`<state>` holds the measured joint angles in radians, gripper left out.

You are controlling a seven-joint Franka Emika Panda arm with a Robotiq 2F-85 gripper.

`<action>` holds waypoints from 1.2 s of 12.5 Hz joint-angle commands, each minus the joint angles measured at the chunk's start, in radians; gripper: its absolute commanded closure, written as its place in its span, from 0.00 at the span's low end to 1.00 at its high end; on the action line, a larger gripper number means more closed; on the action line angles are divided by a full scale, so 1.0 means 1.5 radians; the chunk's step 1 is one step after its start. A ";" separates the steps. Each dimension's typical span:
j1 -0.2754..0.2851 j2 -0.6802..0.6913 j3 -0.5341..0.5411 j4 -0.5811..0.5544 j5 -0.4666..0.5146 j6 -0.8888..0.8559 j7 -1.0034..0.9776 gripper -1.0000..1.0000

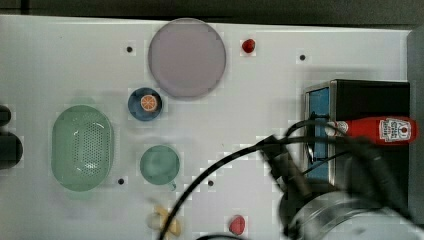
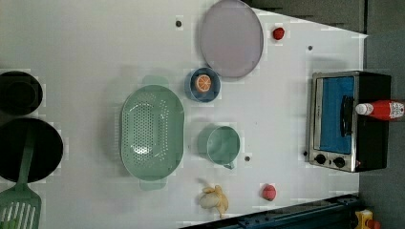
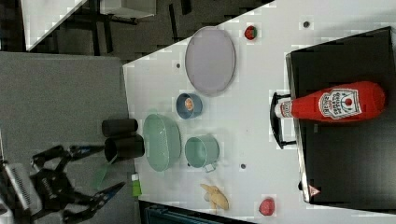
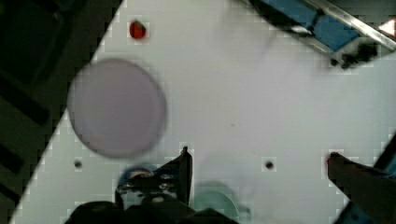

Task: Pick Ketchup from oven and place it on table.

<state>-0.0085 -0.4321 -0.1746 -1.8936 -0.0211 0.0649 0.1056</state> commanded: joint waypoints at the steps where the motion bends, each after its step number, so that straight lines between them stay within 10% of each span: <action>1: -0.024 0.101 -0.072 -0.033 0.008 0.050 0.022 0.00; 15: -0.054 0.466 -0.298 0.077 0.042 0.329 0.011 0.00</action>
<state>-0.1038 0.2517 -0.6270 -1.7803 0.0274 0.5430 0.1045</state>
